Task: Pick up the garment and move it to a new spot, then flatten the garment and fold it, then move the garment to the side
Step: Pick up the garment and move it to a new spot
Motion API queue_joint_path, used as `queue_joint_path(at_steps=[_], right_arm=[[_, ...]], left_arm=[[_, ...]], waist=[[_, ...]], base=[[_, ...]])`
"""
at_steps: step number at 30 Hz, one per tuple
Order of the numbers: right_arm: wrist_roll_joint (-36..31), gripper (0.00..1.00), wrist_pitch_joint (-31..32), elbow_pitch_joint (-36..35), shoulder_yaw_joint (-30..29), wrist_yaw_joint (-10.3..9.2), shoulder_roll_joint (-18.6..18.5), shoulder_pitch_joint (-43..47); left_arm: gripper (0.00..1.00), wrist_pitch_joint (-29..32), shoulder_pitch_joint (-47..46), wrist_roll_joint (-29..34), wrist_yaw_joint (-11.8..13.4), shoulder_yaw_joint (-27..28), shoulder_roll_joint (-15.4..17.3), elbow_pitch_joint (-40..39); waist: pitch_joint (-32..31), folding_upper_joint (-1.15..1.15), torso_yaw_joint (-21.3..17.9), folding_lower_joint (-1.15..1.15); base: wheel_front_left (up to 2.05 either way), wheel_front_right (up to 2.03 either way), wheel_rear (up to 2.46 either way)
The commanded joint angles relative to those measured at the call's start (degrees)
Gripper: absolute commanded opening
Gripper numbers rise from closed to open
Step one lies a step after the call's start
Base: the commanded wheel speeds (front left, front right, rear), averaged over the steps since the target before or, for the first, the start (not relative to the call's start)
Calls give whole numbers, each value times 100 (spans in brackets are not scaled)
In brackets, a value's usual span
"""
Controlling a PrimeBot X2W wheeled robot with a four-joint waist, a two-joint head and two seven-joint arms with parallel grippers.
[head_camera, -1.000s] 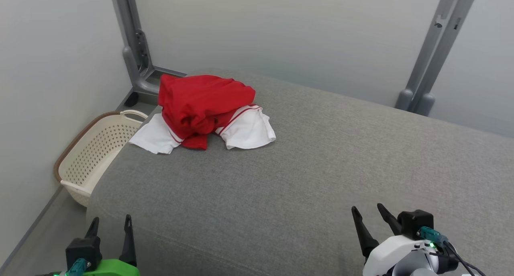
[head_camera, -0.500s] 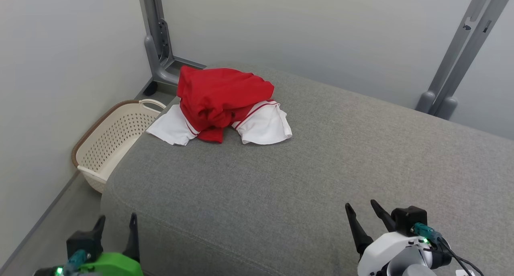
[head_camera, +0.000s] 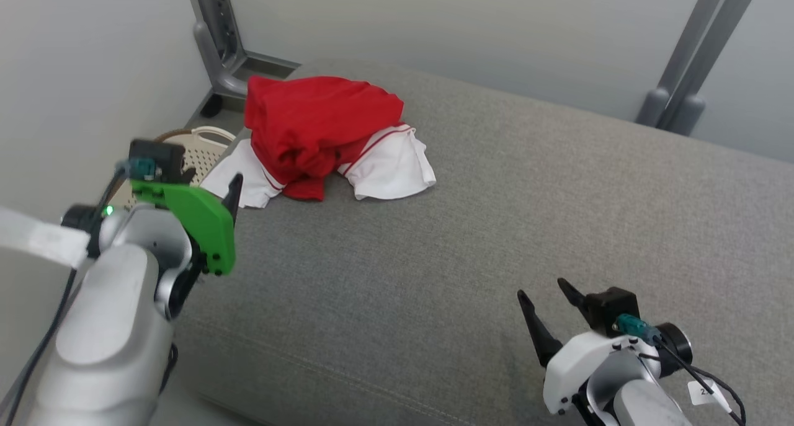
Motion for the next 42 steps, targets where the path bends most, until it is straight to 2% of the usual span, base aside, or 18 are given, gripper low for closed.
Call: queue_joint_path(at_steps=[1,11,19,28,29,30,31,32,38,42], right_arm=[[-178,100,176,-265,-32,0,-25,-152],[-669,100,778,-1352,-160,-1,-23,-329],[-658,100,922,-1817,-290,-1,-22,-300],[-551,100,815,-1771,-353,-1,-19,-230],[-536,100,801,-1764,-353,-1,-19,-236],[-522,100,789,-1748,-357,-1,-19,-240],[-522,100,780,-1728,-363,-1,-19,-240],[-526,100,775,-1709,-373,-1,-19,-237],[-413,100,666,-1497,-250,-1,-18,-167],[-309,100,574,-1290,-150,-1,-22,-84]], left_arm=[[100,217,-530,12,-50,-86,30,173],[100,1166,-2106,28,-119,-389,261,808],[100,1731,-2827,144,-129,-677,406,1116],[100,1934,-2963,432,244,-817,670,1423],[85,1916,-2973,450,309,-813,699,1445],[47,1875,-2979,463,353,-805,707,1463],[15,1865,-2969,467,371,-811,700,1476],[0,1856,-2947,453,384,-812,687,1487],[0,1393,-2809,495,493,-842,709,1423],[0,941,-2772,527,446,-890,648,1355]], waist=[[713,0,-439,0],[1878,0,-1104,0],[2422,0,-1468,0],[2471,0,-1681,0],[2460,0,-1692,0],[2444,0,-1699,0],[2422,0,-1700,0],[2392,0,-1695,0],[1998,0,-1723,0],[1578,0,-1819,0]], base=[[0,0,0],[0,0,0],[0,0,0],[0,0,0],[0,0,0],[0,0,0],[0,0,0],[0,0,0],[0,0,0],[0,0,0]])
